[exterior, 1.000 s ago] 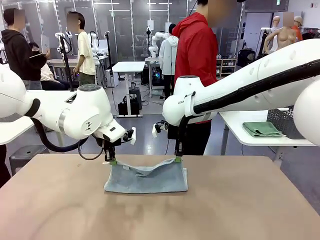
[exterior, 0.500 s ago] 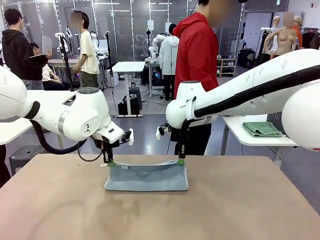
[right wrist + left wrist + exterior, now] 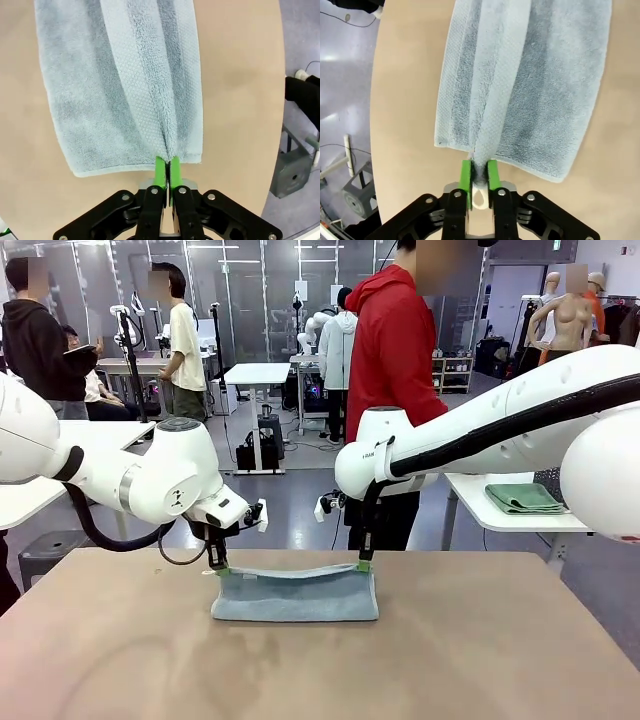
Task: Fold the towels and place them in the basket.
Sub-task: When a person lays out a Towel with hook on the table, fold it in half twice.
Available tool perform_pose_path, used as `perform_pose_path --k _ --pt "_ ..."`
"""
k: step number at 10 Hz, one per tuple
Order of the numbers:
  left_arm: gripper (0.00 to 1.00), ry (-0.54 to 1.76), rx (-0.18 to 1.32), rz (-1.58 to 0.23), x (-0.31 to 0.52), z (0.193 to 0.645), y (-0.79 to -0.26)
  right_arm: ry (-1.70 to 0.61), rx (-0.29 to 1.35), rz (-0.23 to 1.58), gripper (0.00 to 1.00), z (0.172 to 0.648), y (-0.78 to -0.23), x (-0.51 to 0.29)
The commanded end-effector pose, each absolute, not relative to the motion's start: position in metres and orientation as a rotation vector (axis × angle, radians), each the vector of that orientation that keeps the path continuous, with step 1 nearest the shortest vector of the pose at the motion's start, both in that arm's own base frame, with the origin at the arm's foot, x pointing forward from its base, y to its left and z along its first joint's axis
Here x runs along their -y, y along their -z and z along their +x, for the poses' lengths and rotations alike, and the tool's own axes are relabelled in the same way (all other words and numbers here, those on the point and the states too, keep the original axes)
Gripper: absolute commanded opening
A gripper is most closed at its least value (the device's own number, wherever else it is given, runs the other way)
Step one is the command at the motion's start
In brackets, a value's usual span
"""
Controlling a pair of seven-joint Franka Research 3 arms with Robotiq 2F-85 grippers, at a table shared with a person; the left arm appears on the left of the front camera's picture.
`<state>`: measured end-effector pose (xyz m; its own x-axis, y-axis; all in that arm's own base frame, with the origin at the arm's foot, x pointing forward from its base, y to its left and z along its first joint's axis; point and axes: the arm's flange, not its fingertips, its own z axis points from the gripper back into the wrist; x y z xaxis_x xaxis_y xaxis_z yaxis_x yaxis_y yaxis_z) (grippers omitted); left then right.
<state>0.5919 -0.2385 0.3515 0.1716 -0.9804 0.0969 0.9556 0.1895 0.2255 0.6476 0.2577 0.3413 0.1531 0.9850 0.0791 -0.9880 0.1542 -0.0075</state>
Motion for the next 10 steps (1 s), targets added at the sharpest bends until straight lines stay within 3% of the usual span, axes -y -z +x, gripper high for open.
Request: perform_pose_path --k 1,2,3,4,5,6,7,8,10 --pt "0.45 1.348 0.252 0.155 0.239 0.598 -0.353 -1.456 0.118 0.091 0.23 0.653 -0.343 -0.253" --pt "0.27 1.34 0.273 0.166 0.238 0.598 -0.356 -1.472 0.139 0.09 0.43 0.653 -0.345 -0.254" --pt "0.65 1.343 0.293 0.178 0.236 0.598 -0.36 -1.488 0.157 0.092 0.25 0.654 -0.349 -0.254" --pt "0.46 1.355 0.318 0.197 0.233 0.597 -0.364 -1.504 0.189 0.086 0.63 0.653 -0.355 -0.254" --pt "0.83 1.359 0.337 0.198 0.231 0.595 -0.371 -1.507 0.215 0.085 0.45 0.652 -0.362 -0.254" --pt "0.65 1.358 0.34 0.185 0.227 0.589 -0.378 -1.504 0.236 0.091 0.83 0.648 -0.37 -0.253" --pt "0.98 1.378 0.312 0.12 0.221 0.576 -0.39 -1.459 0.248 0.128 0.65 0.638 -0.382 -0.25" --pt "0.7 1.396 0.302 0.038 0.215 0.56 -0.404 -1.398 0.229 0.144 0.65 0.626 -0.392 -0.245" --pt "0.7 1.386 0.268 -0.149 0.188 0.533 -0.431 -1.161 0.12 0.291 0.65 0.584 -0.417 -0.23"
